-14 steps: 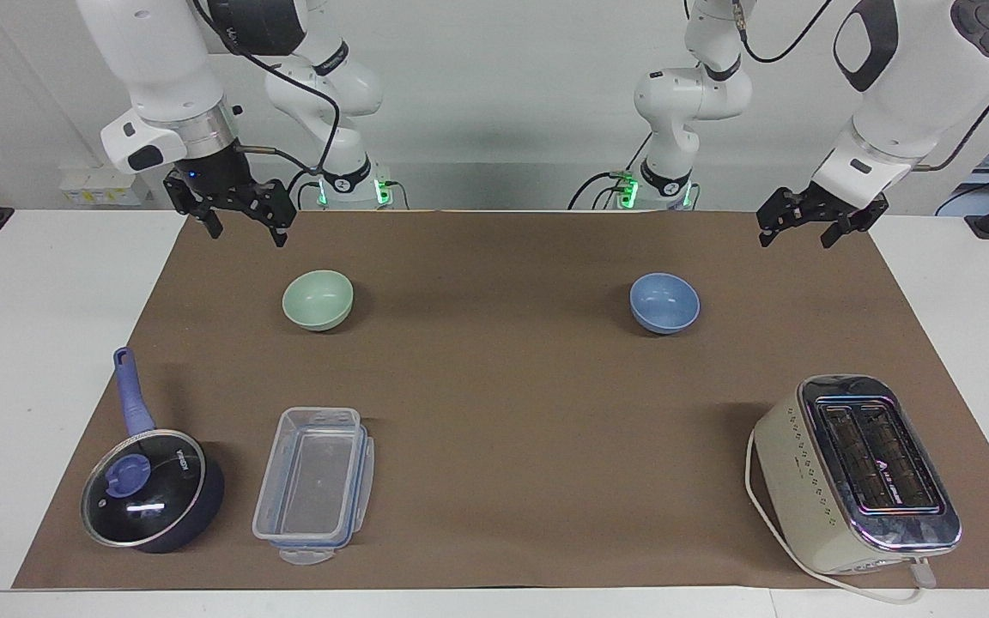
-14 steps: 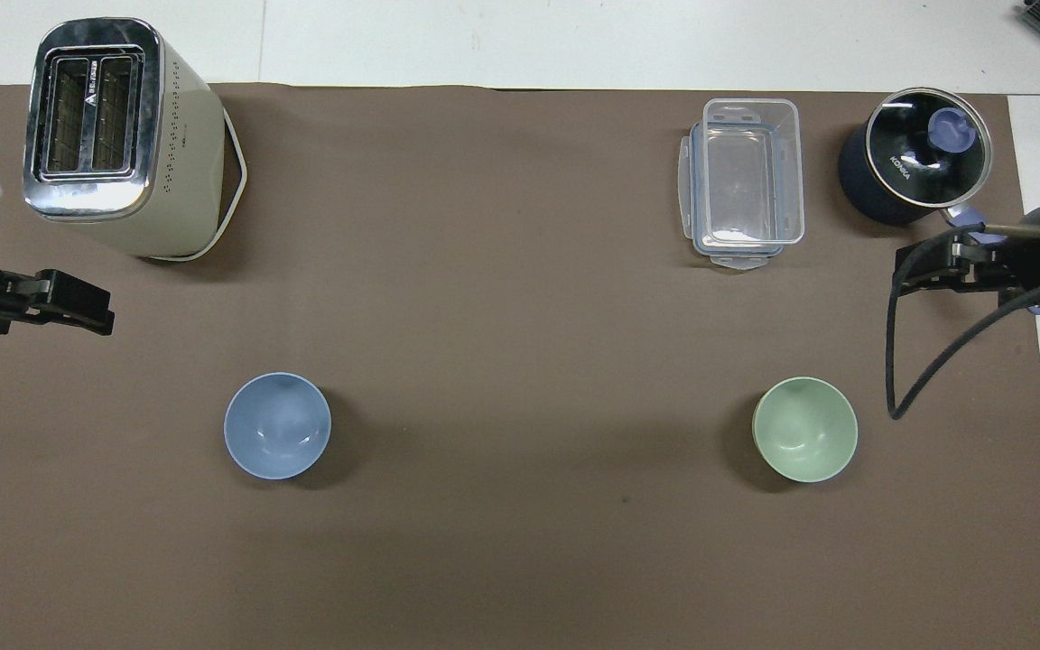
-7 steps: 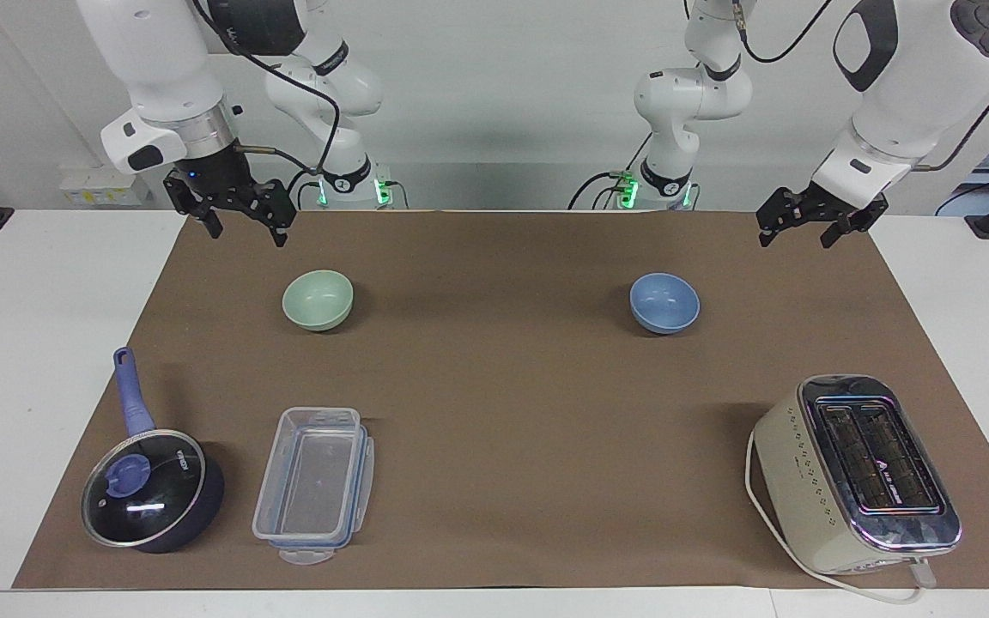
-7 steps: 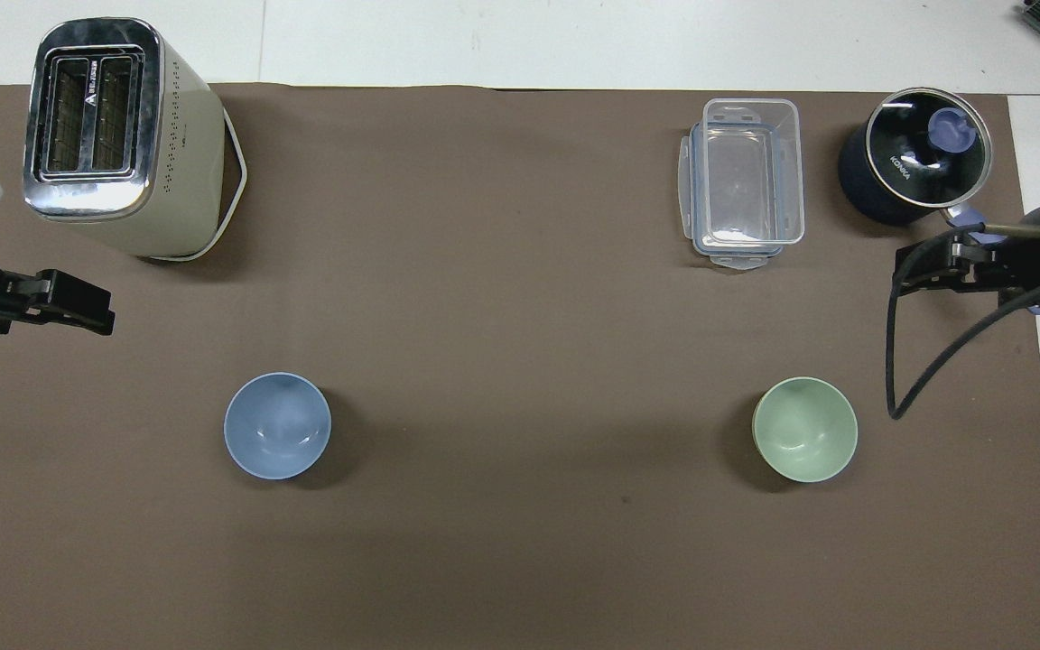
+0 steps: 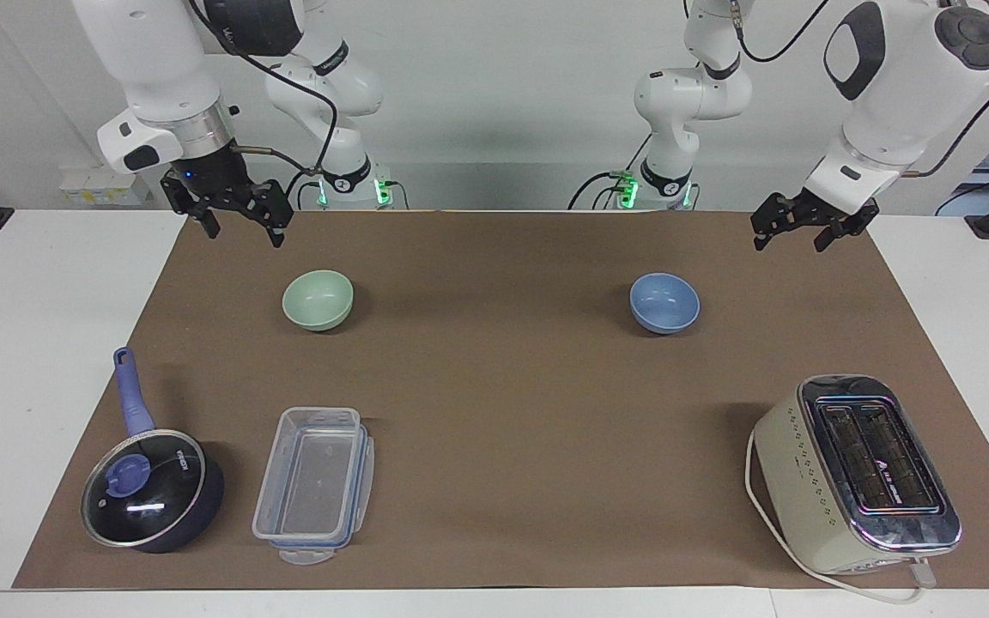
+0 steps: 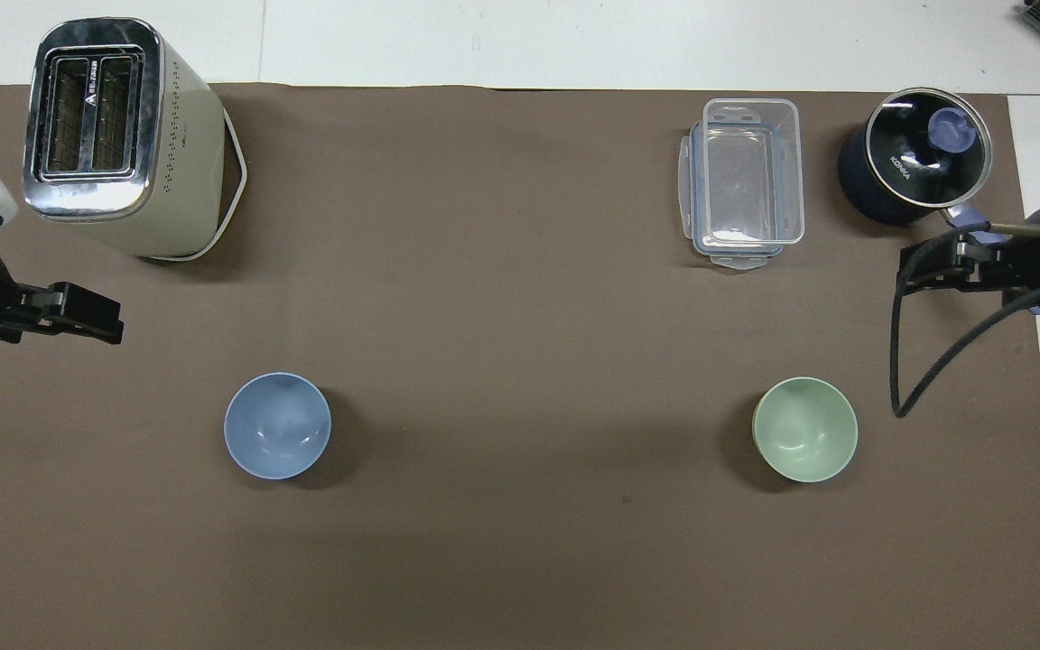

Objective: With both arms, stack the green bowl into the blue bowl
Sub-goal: 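Reach the left gripper down to the rim of the blue bowl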

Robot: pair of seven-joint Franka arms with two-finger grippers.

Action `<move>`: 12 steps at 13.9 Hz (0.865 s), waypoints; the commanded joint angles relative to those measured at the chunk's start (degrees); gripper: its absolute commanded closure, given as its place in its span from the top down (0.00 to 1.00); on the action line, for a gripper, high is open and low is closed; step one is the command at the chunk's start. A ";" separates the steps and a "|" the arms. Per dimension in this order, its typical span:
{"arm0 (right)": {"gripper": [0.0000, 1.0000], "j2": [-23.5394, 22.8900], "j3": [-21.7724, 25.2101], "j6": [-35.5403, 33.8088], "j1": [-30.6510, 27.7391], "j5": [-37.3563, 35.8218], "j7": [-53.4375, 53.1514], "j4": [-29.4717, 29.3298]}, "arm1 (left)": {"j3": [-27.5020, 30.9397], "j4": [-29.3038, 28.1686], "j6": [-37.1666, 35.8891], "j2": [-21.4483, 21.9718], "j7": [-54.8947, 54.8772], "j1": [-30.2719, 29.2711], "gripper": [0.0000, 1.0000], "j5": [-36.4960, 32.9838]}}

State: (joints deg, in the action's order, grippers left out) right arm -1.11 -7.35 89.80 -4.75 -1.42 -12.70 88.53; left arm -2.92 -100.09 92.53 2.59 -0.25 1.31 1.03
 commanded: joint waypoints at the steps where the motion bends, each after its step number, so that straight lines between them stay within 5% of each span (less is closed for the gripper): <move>1: 1.00 1.11 -0.21 0.91 -0.53 0.45 -0.31 1.47 | -0.51 -10.80 7.73 5.58 -0.19 -0.61 1.00 -0.59; 12: 1.00 1.28 -0.13 0.82 -0.88 0.45 -0.31 1.56 | -0.60 -34.44 32.68 7.35 0.07 1.49 1.00 1.08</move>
State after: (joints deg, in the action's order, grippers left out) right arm -1.11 -7.34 89.80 -4.94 -1.42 -12.70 88.53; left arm -3.80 -128.75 119.51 8.19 -0.25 1.44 1.44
